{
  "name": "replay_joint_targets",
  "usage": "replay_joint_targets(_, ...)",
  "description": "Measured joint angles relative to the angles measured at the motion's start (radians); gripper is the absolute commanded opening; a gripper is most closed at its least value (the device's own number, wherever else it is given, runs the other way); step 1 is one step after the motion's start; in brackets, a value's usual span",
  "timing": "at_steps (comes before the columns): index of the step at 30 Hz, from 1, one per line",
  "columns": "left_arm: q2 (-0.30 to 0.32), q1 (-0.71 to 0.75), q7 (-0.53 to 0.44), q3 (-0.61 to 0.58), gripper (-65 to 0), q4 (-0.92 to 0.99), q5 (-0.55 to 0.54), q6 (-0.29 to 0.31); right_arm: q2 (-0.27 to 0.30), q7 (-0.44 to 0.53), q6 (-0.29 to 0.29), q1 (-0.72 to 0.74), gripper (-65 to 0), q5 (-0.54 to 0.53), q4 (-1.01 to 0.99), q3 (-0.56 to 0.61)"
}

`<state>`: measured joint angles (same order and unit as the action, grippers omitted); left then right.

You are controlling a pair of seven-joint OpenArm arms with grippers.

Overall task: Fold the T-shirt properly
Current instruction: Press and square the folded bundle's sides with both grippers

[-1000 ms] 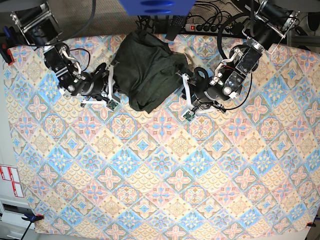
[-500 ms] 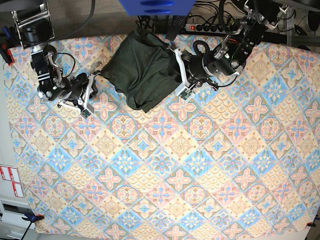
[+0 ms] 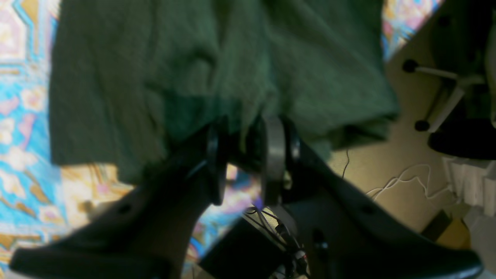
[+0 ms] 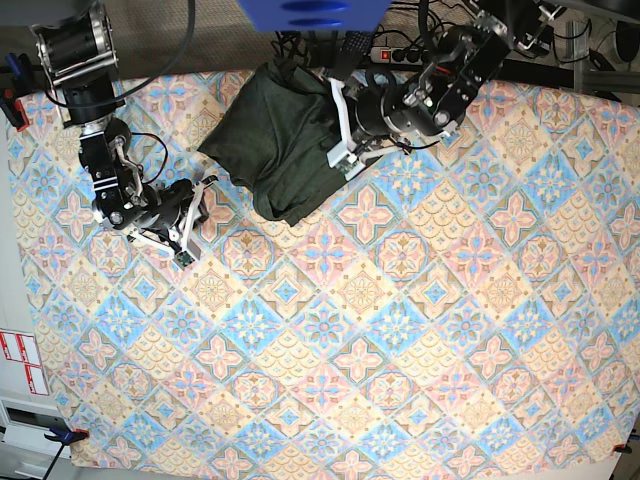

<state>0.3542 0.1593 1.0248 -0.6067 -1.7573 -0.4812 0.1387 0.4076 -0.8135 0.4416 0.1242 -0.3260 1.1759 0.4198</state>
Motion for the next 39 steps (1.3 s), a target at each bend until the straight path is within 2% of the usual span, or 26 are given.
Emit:
replay_joint_targets(6,-0.009,-0.084,-0.008,0.0,-52.2,0.105,0.029,0.002,0.0,0.0,-0.003,0.003,-56.4,0.004,0.002,0.013)
replay_joint_targets(11,-0.022,-0.127,-0.101,0.0,-52.2,0.174,0.13,0.011,0.001,0.01,-0.006,-0.003,-56.4,0.005,0.003,0.014)
replay_joint_targets(16,-0.043,-0.157,-0.127,0.008,-52.2,0.209,0.236,0.009,0.005,0.116,-0.056,-0.078,-56.4,0.018,0.051,0.008)
replay_joint_targets(21,-0.048,-0.17,-0.123,0.007,-52.3,0.201,0.292,0.007,-0.001,0.057,-0.048,-0.117,-56.4,0.036,0.129,0.008)
replay_joint_targets(31,-0.03,-0.019,-0.114,0.227,-52.2,-0.042,0.33,-0.005,0.011,-0.028,-0.022,-0.203,-56.4,0.037,0.27,0.019)
replay_joint_targets(34,0.003,0.044,-0.109,0.196,-52.1,-0.068,0.325,-0.001,0.008,-0.032,-0.017,-0.215,-56.4,0.038,0.28,0.021)
replay_joint_targets(39,-0.009,0.06,-0.124,0.172,-52.2,0.018,0.325,0.005,0.008,-0.01,-0.021,-0.24,-56.4,0.035,0.29,0.02)
